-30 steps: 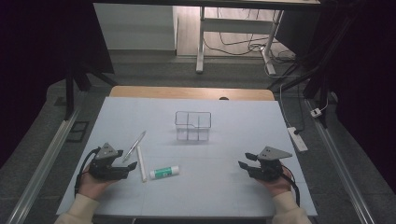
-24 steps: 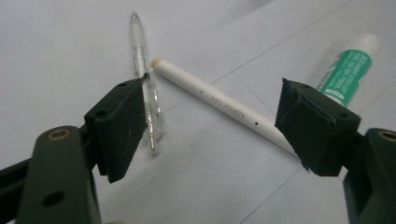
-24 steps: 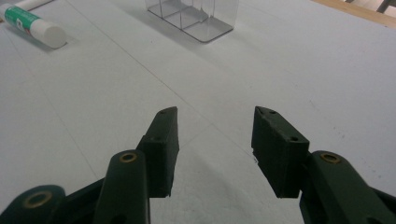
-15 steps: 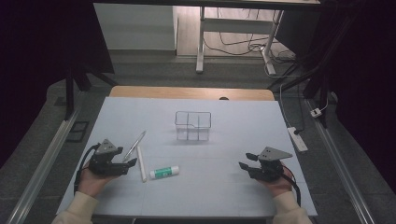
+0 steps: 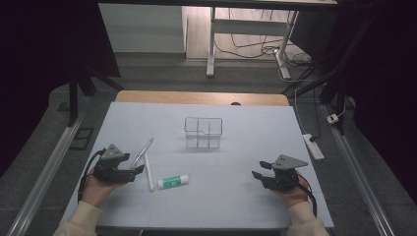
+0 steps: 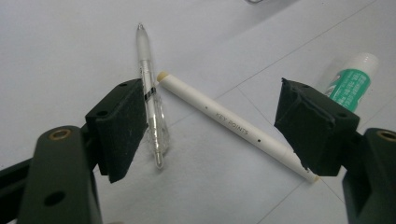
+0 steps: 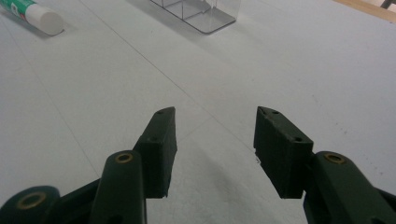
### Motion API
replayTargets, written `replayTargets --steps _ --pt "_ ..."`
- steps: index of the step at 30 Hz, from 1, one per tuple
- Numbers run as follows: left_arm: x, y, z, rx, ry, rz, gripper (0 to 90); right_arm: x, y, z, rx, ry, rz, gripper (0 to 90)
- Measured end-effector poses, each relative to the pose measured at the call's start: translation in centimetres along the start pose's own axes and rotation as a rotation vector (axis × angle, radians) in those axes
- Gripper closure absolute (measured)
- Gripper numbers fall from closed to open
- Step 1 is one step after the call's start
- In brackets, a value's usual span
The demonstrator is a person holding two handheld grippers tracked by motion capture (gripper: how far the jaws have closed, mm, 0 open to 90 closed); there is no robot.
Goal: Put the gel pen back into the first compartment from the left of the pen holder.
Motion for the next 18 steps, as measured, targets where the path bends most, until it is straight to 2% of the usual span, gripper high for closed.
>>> replayTargets --steps 8,11,18 --pt "0.0 -1.3 0.4 0.005 0.001 0.004 26.5 -0.2 0.1 -0.1 0.004 0.002 -0.002 47.7" --pt "0.3 -2.1 0.7 -0.007 0.013 0.022 27.4 -0.2 0.0 -0.1 -0.002 0.002 -0.004 47.4" --pt "1.0 -3.9 1.9 -0.016 0.011 0.054 28.3 -0.3 0.1 -0.3 -0.001 0.012 0.002 47.2"
Point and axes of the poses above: each handheld gripper's, and its own axes: x roughly forward along the jaws, y roughly out of its underside, z roughly to its left, the point moved 4 cm from there along x, roughly forward along the jaws, and after that the axes turned 15 degrees about x, right-handed, at the moved point
